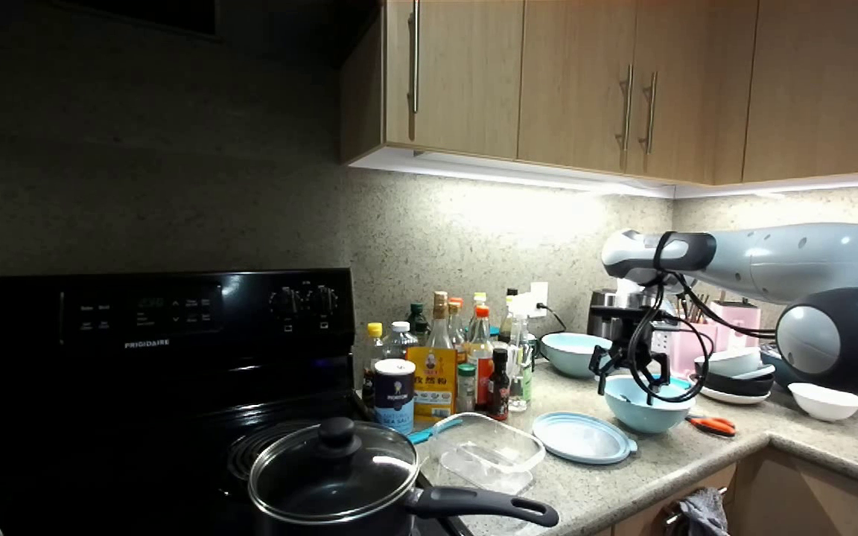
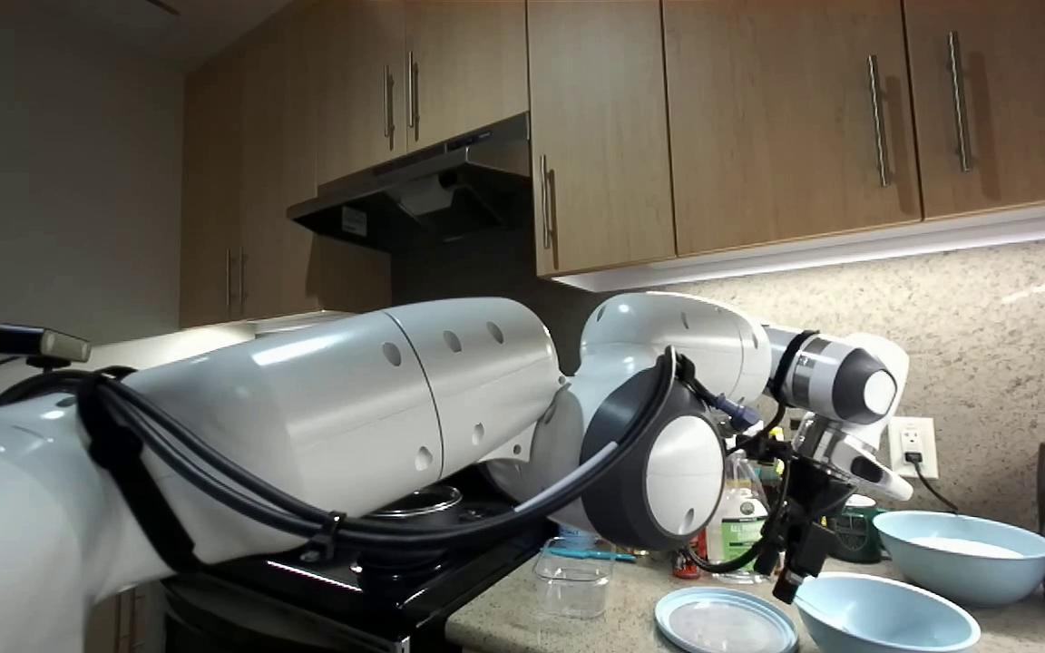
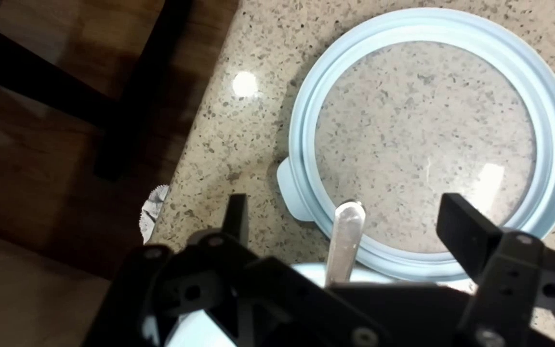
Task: Remove the spoon from the bowl and put it on the lid that is on the counter
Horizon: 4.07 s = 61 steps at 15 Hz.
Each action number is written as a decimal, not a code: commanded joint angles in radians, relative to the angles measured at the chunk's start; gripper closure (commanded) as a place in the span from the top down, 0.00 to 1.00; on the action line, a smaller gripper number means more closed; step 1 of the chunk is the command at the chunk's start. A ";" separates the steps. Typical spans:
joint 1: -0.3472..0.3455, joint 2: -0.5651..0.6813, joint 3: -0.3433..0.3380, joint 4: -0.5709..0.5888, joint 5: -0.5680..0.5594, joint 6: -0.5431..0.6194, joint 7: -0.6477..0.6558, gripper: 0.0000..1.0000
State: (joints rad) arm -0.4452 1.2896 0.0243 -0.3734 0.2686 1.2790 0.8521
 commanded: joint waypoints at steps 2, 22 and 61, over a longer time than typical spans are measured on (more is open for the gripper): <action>-0.005 0.012 0.018 0.001 0.010 0.020 -0.014 0.67; -0.026 -0.006 0.019 -0.021 0.006 0.102 -0.008 1.00; 0.236 -0.111 -0.094 -0.010 -0.214 0.110 -0.072 0.04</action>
State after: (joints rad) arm -0.2396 1.2046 -0.0553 -0.3552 0.0894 1.3889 0.8268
